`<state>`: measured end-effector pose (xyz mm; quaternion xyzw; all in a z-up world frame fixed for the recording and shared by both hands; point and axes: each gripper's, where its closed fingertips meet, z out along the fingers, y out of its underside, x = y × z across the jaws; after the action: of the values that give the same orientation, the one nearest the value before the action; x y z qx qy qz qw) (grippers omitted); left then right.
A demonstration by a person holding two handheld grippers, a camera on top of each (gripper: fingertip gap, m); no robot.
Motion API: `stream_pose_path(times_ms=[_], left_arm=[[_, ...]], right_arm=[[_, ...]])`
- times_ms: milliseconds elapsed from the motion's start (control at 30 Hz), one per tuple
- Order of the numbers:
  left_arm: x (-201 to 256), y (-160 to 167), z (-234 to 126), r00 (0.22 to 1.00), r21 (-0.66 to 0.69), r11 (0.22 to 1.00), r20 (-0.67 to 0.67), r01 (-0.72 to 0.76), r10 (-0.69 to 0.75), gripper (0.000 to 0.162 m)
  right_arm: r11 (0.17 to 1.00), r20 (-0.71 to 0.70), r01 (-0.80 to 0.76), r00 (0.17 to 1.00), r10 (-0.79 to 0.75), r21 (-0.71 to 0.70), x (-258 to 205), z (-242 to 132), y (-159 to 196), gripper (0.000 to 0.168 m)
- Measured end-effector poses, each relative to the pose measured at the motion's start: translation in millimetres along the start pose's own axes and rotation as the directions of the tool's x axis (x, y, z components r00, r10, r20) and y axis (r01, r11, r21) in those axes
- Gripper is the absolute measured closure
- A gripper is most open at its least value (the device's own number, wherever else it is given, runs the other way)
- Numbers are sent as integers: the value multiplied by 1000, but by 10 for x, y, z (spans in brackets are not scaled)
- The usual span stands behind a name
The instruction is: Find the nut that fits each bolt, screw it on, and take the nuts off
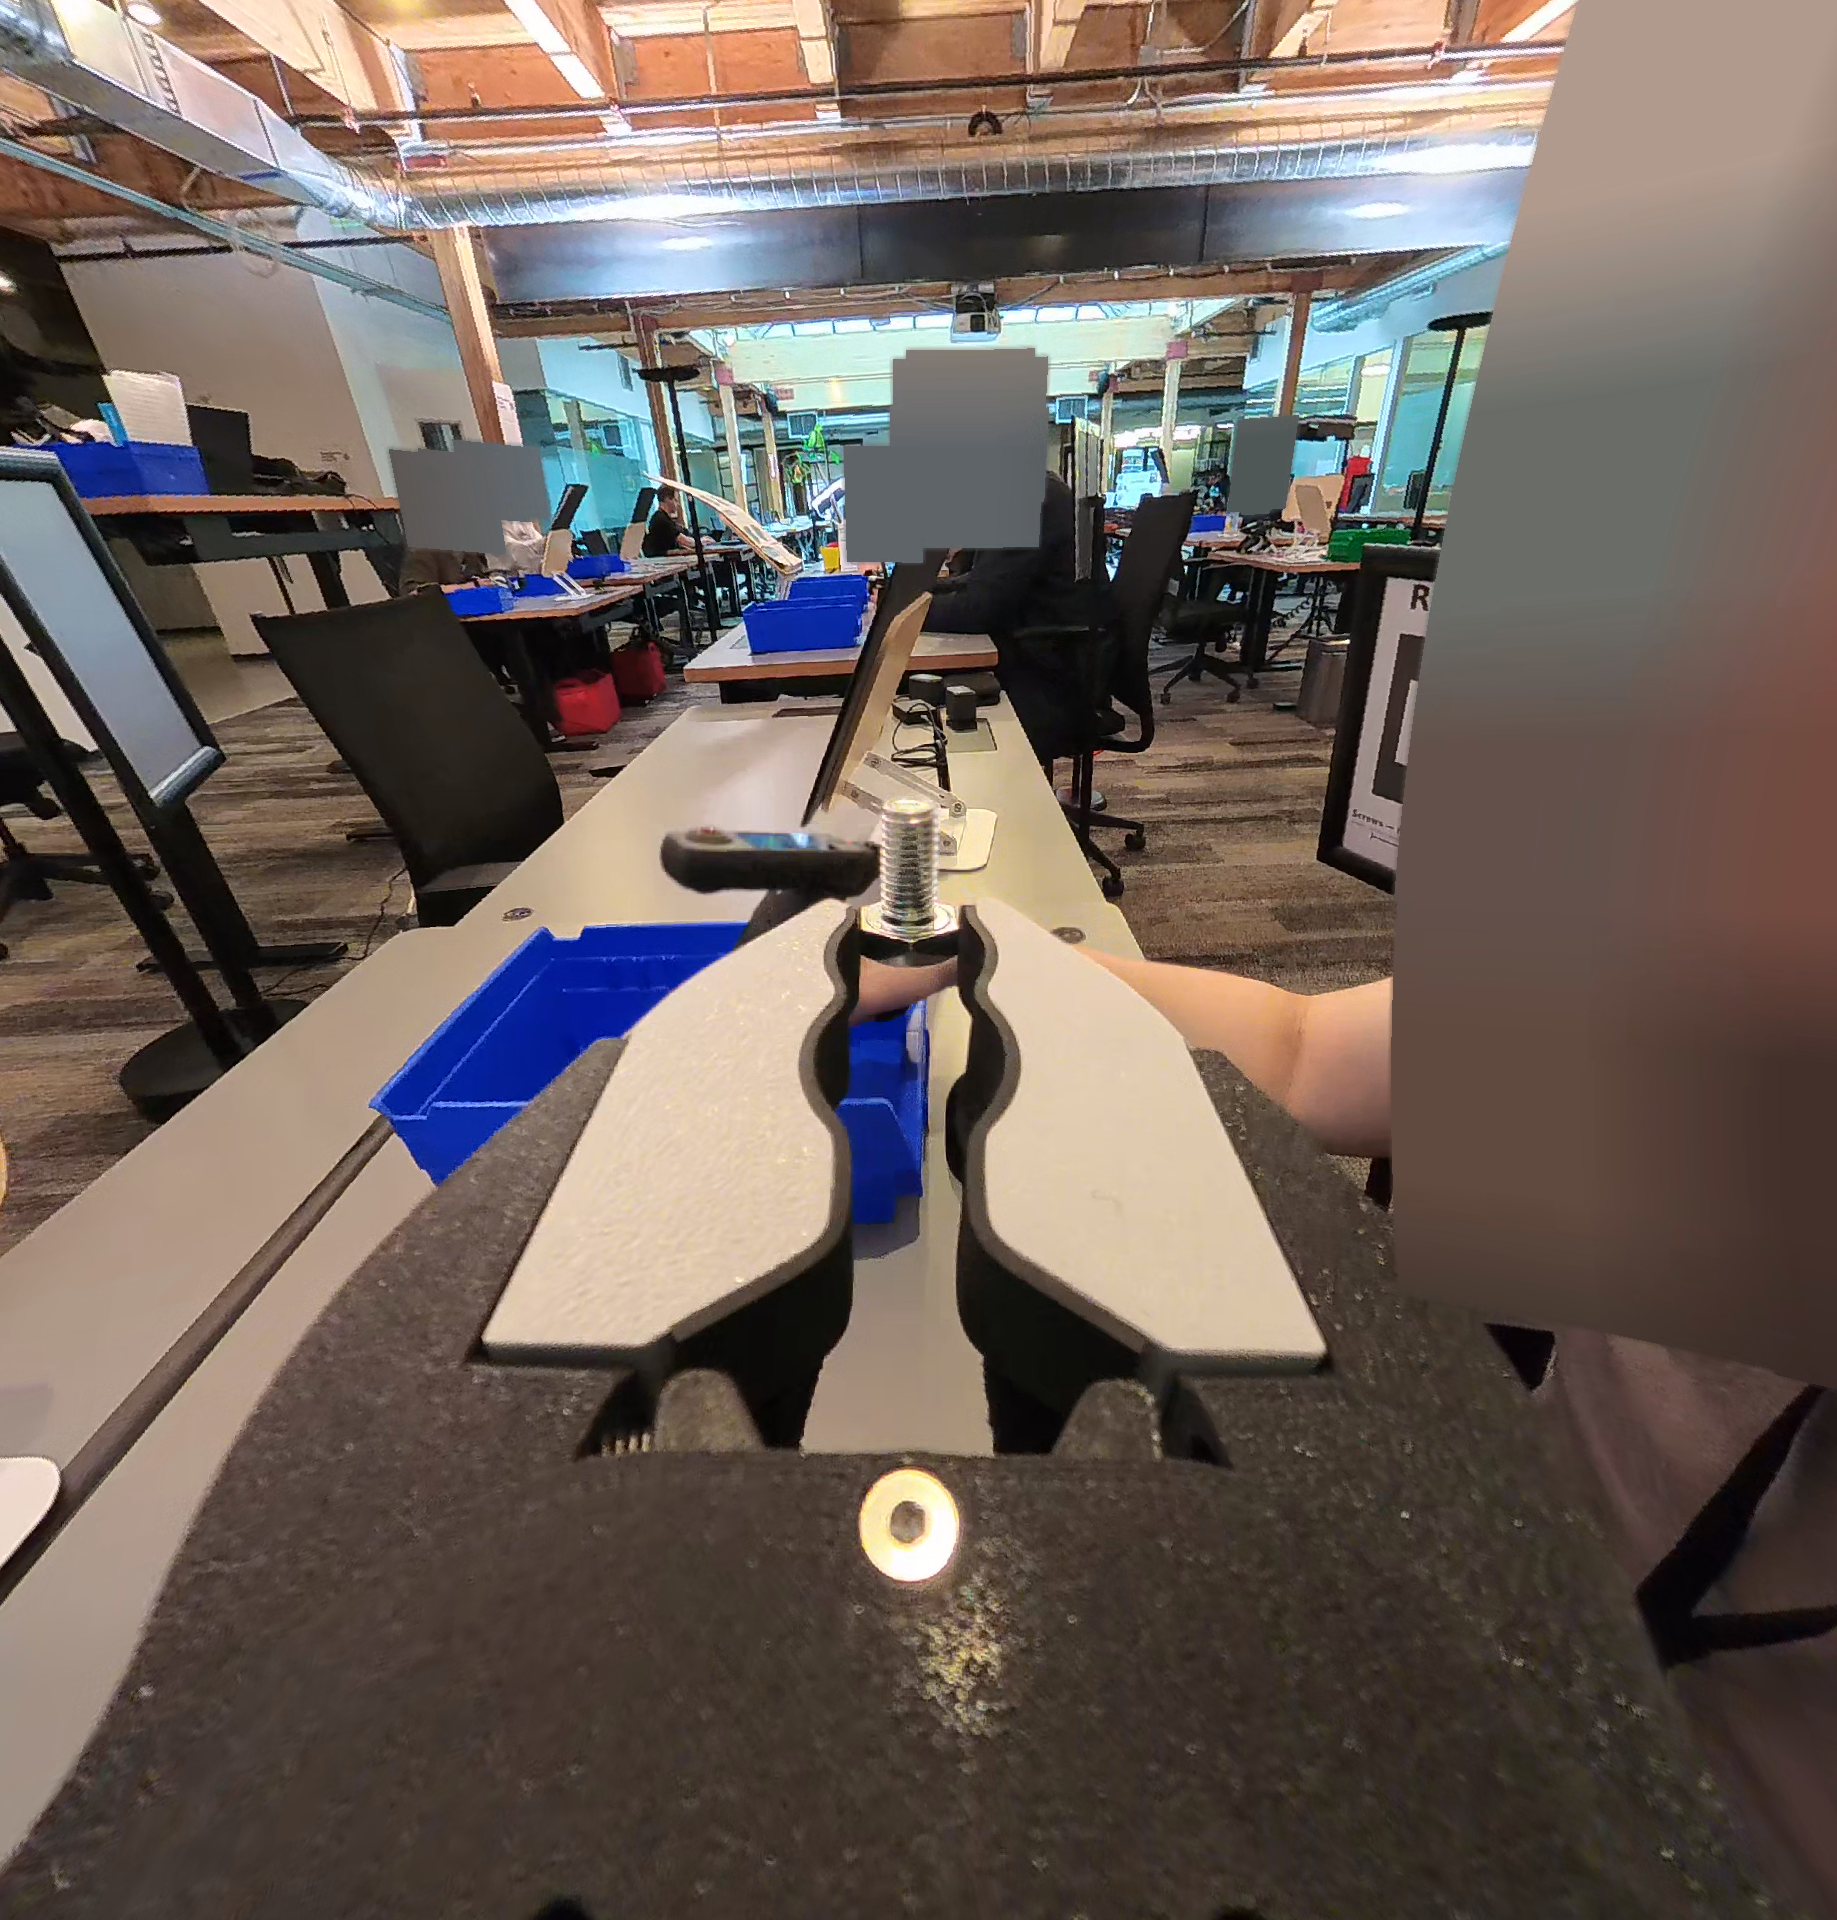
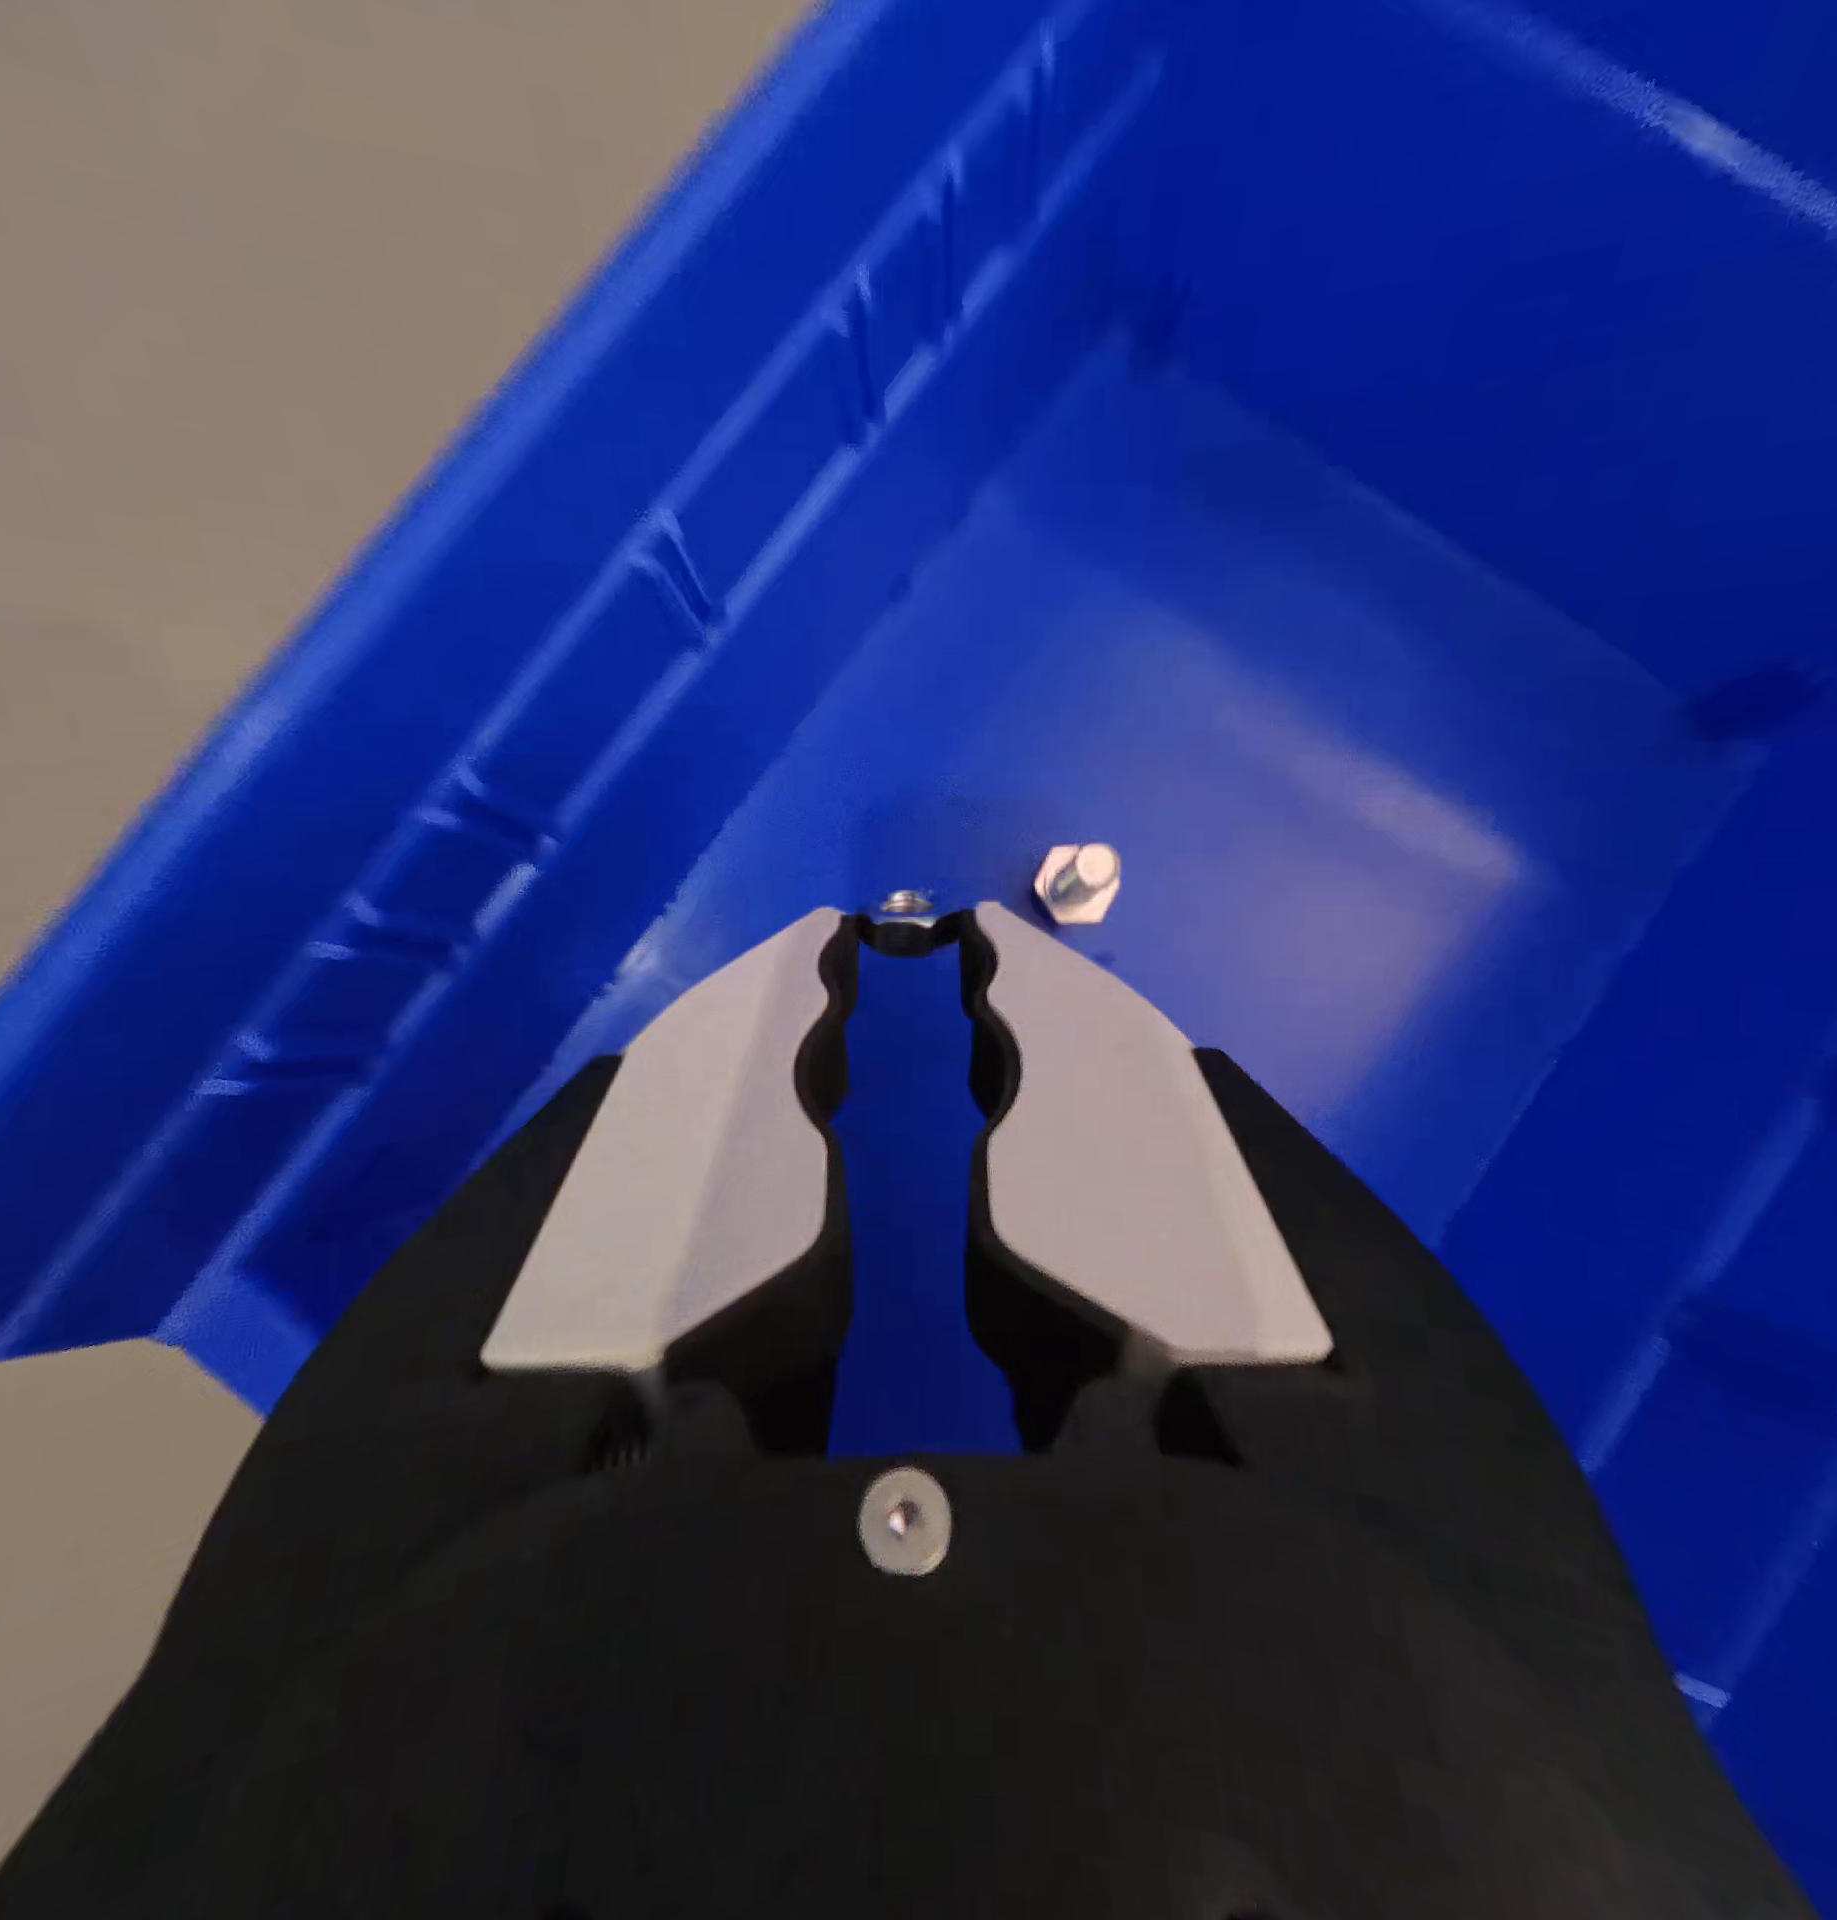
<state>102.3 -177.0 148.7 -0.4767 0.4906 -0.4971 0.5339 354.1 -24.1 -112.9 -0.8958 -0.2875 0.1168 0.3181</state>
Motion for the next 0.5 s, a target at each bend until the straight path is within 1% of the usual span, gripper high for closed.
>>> stream_pose_path(times_ms=[67,100,167,200,267,333,400,433,500], left_arm=[[-8,27,18,1000,-7,1000,-1,5,-5,145],[-14,39,27,1000,-9,1000,-1,8,-8,145],[-28,67,41,1000,-19,1000,2,12,-12,145],[-35,82,47,1000,-25,1000,2,16,-16,145],[-65,124,61,1000,-42,999,10,27,-27,145],[-135,187,81,999,-64,998,44,21,-18,145],[-180,263,111,998,-90,996,58,19,-13,145],[-195,292,127,998,-95,995,60,25,-19,145],[-218,330,146,998,-97,994,58,42,-36,145]], right_arm=[[999,-21,3,1000,-4,-52,38,67,127,147],[998,-30,-1,1000,-1,-64,55,76,155,143],[999,-48,-1,999,-1,-46,85,20,117,139],[1000,-57,2,998,-3,-12,94,-55,46,137],[995,-59,7,998,-1,99,65,-304,-207,134],[956,-30,33,999,-25,290,-103,-681,-645,131],[858,86,52,990,-111,511,-542,-1126,-1163,131],[800,162,53,969,-185,598,-843,-1336,-1383,131],[707,304,50,879,-366,705,-1491,-1671,-1671,133]])
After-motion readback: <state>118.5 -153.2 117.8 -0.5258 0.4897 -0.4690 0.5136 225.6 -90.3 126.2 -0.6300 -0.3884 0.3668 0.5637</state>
